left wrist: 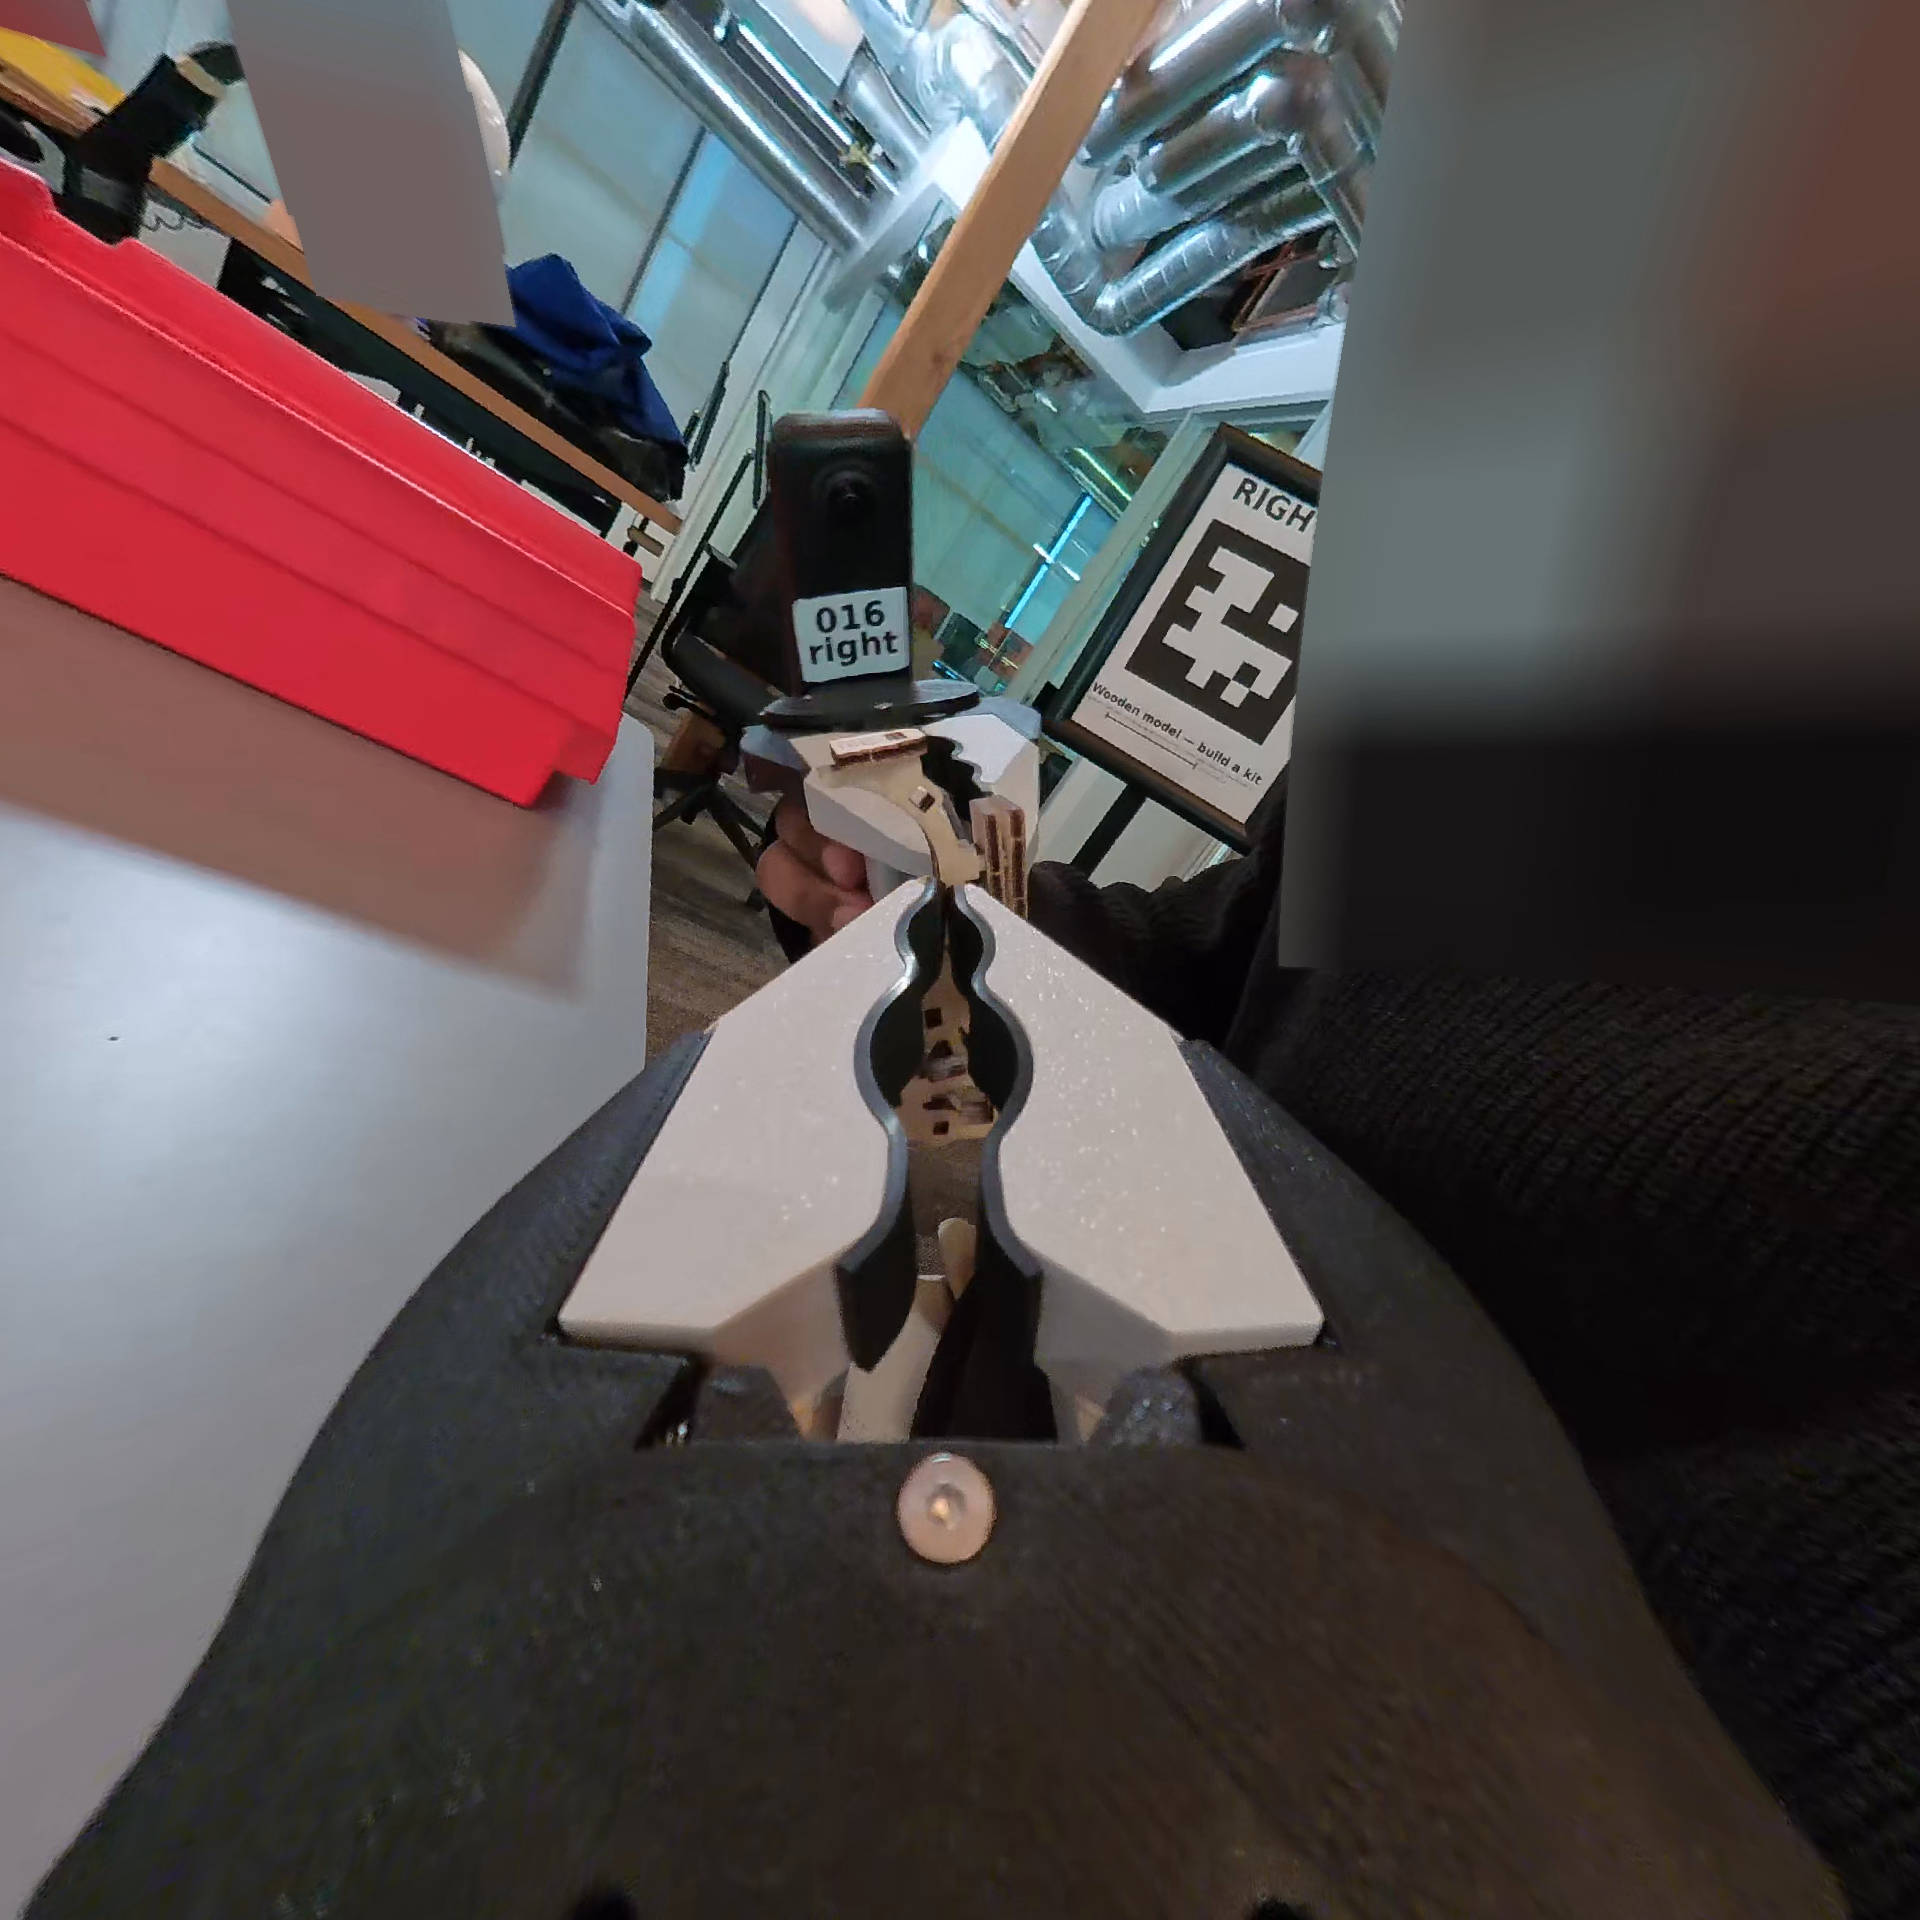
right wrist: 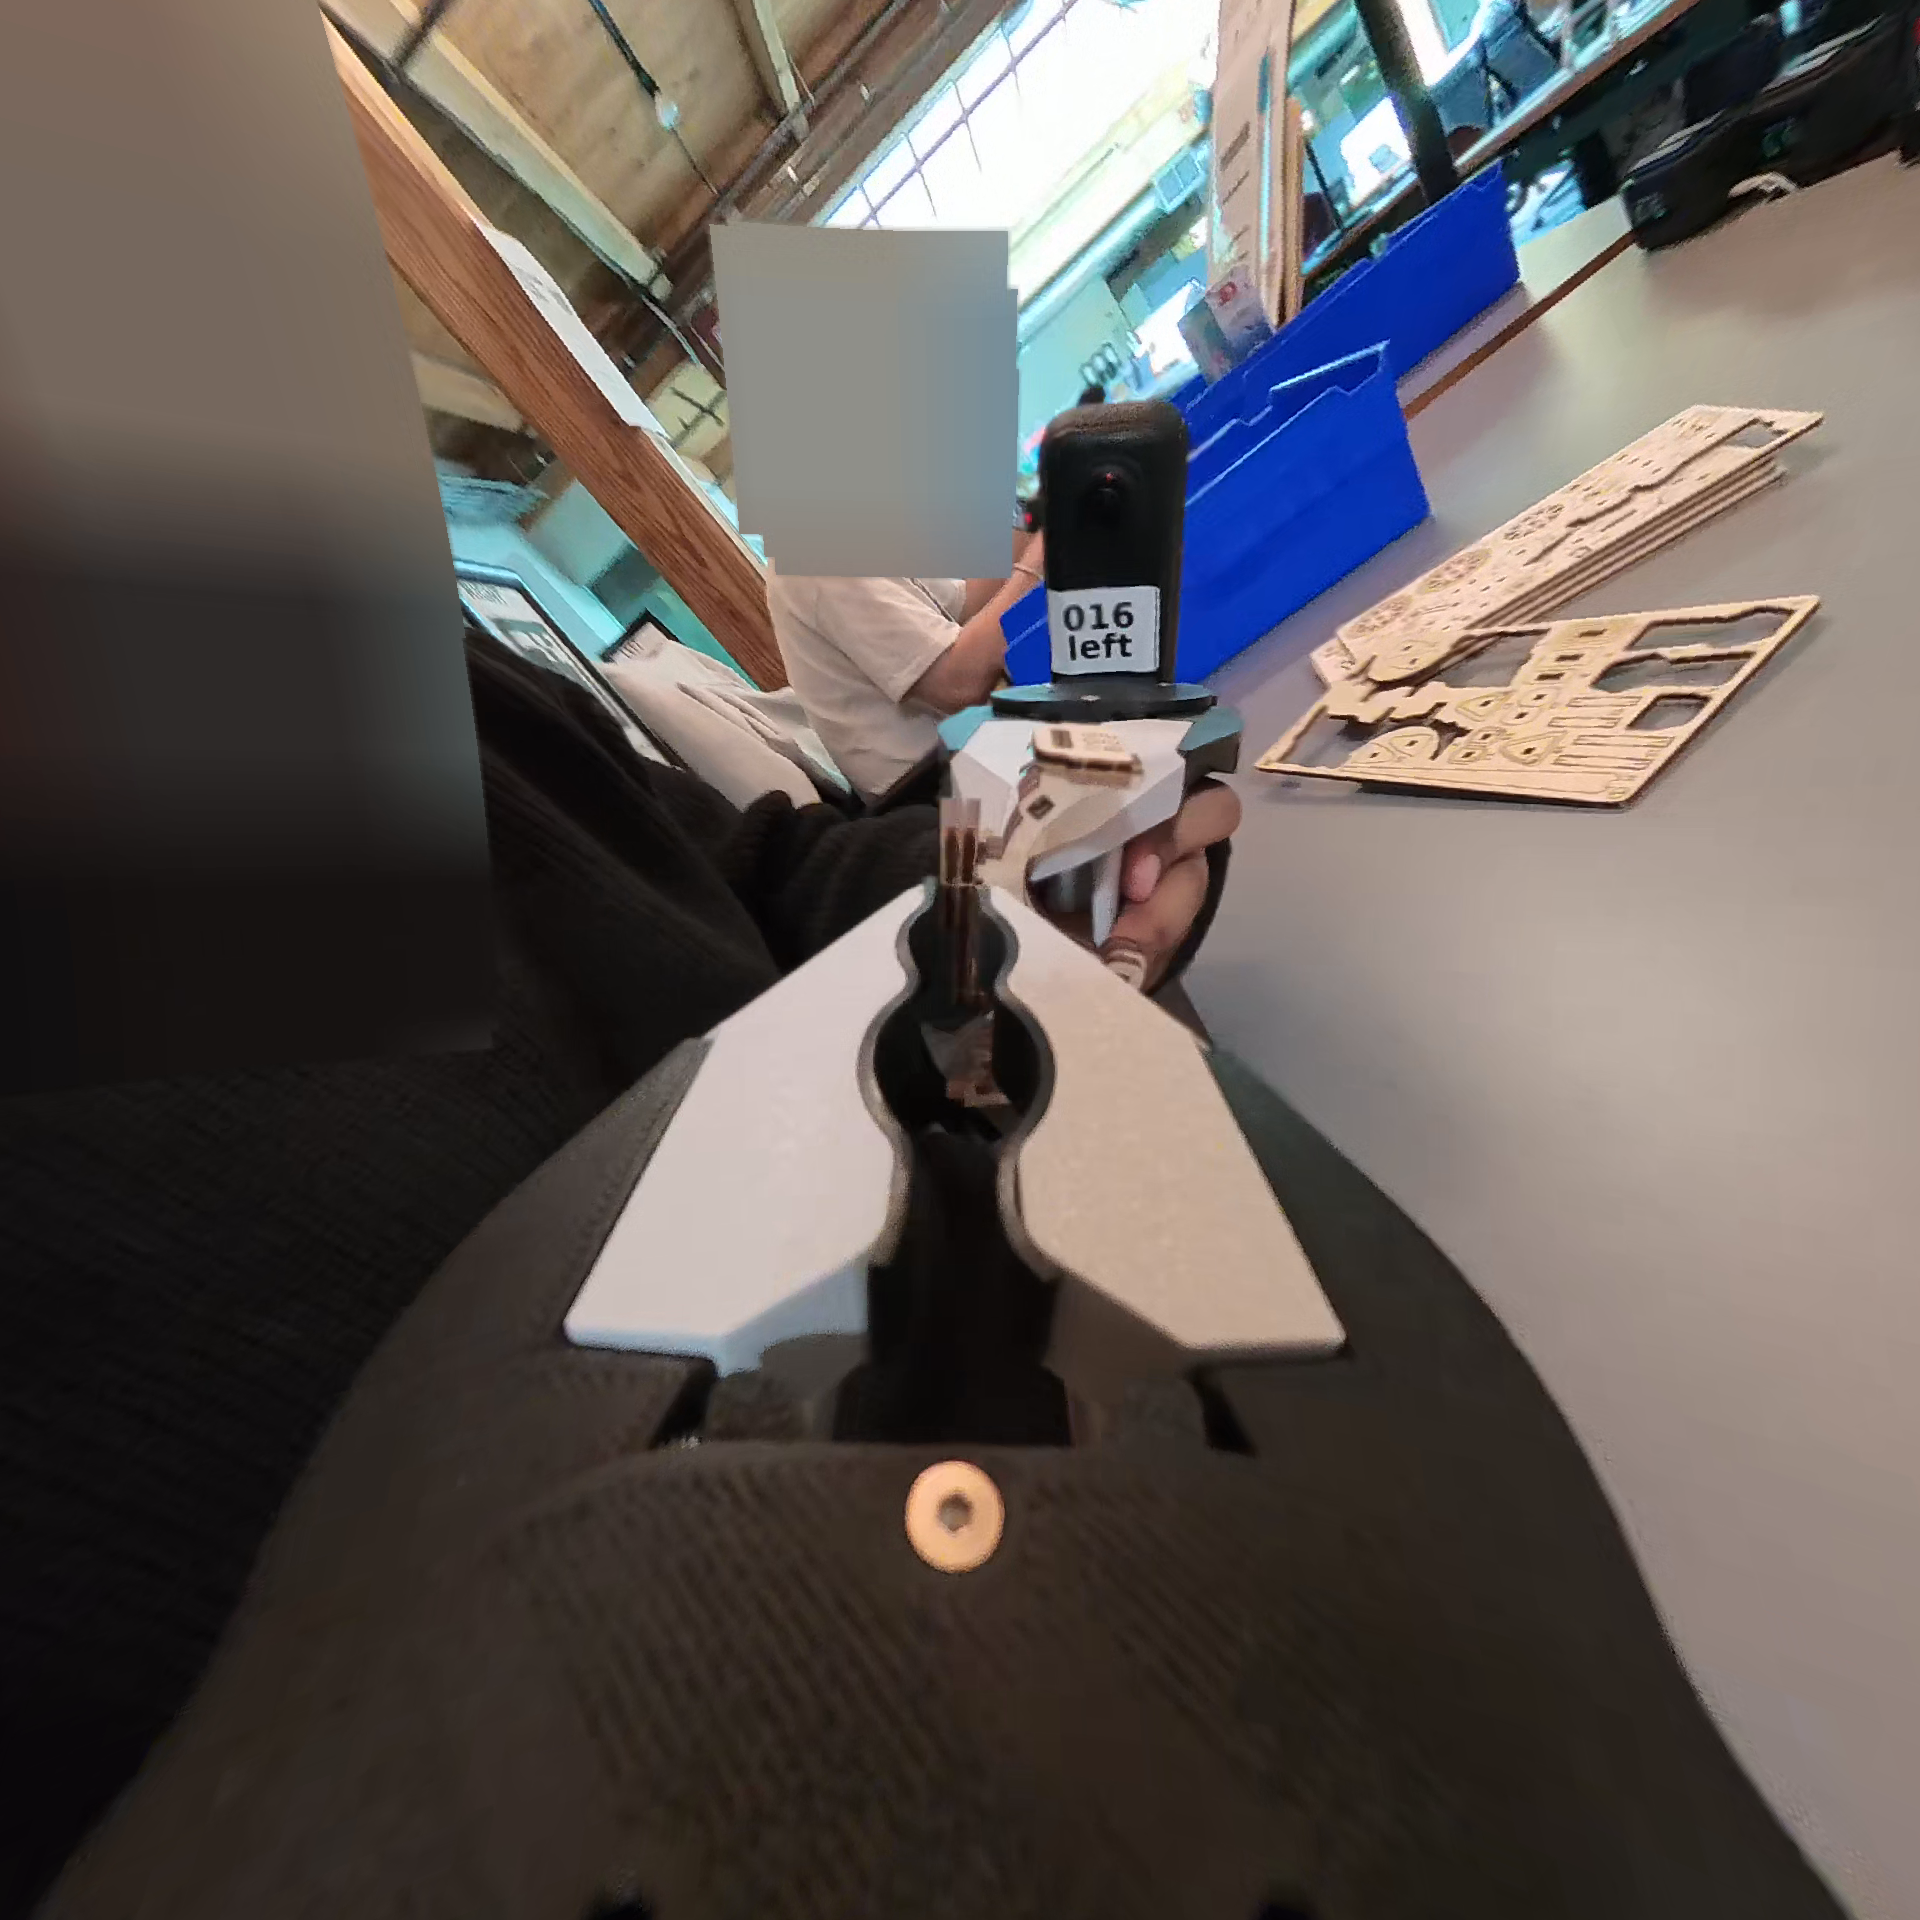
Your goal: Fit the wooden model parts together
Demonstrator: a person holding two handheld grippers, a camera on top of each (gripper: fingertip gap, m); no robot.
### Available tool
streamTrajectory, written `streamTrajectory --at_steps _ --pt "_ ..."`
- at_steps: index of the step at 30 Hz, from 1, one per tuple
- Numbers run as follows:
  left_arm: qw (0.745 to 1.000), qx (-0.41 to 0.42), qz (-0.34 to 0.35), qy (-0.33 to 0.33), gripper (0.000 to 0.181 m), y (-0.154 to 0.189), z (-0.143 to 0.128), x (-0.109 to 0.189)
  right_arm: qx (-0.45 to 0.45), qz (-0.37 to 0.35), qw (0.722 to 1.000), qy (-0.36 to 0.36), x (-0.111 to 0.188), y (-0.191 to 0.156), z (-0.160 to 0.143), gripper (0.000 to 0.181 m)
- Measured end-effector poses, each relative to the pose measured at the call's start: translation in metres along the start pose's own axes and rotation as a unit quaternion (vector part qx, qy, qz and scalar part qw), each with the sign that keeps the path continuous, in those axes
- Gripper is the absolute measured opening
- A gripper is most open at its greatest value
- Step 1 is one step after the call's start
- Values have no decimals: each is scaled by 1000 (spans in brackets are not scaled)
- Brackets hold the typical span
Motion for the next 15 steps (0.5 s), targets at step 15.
streamTrajectory --at_steps 15 --pt "999 36 -35 15 30 6 0 -4 -15 18 1000 20 4 0 4 5"
Point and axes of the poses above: each gripper's, where its closed fingertips meet, x back along the fingers, z out of its top, y = z × x across the jaws, the point moved 2 cm from there along x, back along the fingers, and after that the axes turned 6 degrees about -y, right-handed, at the moved point
